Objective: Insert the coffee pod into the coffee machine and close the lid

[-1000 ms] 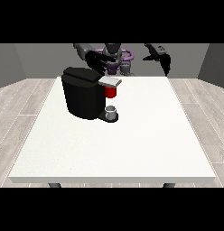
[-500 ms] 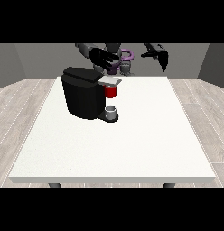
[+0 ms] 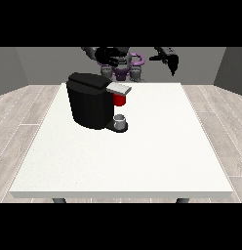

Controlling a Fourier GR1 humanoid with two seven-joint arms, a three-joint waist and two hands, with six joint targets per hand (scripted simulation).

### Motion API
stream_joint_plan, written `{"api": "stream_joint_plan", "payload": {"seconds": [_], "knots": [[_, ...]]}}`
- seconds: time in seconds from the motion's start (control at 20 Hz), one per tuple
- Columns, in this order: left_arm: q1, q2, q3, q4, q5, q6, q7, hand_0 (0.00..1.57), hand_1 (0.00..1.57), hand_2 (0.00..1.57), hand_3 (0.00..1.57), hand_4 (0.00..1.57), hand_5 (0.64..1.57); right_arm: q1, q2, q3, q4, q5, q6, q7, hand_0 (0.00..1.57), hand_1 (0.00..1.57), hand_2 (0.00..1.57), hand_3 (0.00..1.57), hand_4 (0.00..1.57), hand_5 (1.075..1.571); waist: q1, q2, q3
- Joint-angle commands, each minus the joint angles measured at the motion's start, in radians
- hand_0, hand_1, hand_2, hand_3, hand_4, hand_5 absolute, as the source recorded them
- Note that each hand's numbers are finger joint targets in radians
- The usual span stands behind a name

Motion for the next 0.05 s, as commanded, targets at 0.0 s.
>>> {"api": "stream_joint_plan", "payload": {"seconds": [0.0], "knots": [[0.075,0.000,0.008,0.029,-0.034,0.036,-0.033,0.00,0.00,0.00,0.00,0.19,1.571,0.176,0.011,0.047,-0.069,-0.072,-0.028,-0.016,0.00,0.00,0.00,0.00,0.16,1.571,-0.067,-0.075,0.0001]]}}
